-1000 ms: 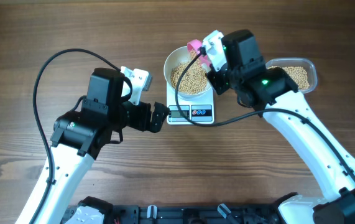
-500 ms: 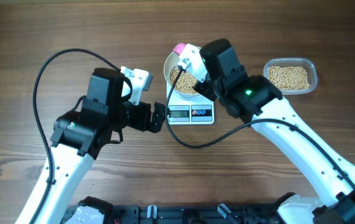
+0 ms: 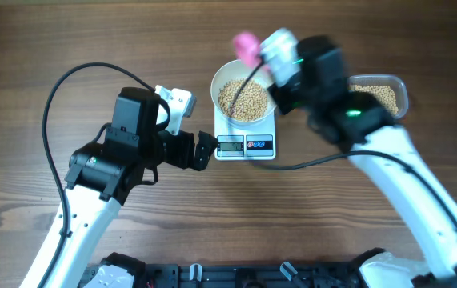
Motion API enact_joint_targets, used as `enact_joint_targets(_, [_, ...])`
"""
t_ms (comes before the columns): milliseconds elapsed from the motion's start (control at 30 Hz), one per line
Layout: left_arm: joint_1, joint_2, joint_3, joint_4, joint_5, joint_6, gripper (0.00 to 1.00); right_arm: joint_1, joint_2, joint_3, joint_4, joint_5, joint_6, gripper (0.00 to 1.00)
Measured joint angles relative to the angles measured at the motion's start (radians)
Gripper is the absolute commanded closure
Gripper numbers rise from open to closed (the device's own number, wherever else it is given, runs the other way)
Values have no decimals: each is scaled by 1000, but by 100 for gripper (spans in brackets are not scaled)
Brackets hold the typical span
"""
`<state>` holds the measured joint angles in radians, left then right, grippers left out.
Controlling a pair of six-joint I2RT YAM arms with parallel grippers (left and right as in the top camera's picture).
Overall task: Scoop item into bowl and weigh 150g on scale
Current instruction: 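Move the empty pink scoop right back to the soybean tub, then dip and drag the pink scoop through the soybeans in the tub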
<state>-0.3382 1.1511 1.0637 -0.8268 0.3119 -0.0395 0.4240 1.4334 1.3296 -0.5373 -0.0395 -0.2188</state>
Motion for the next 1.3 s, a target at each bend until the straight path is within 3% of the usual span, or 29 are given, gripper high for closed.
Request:
enact_joint_targets(233, [0,0,0,0,0,0,0,-377,-124,0,-55,-185,143,96])
enact_joint_targets(467, [0,0,0,0,0,0,0,-606,-116,0,-263,-192,48,96])
enact_joint_targets(800, [0,0,0,0,0,0,0,-635,3,0,-343,-39,-79,96])
enact_joint_targets(1300, [0,0,0,0,0,0,0,-635,135,0,-368,134,-102,96])
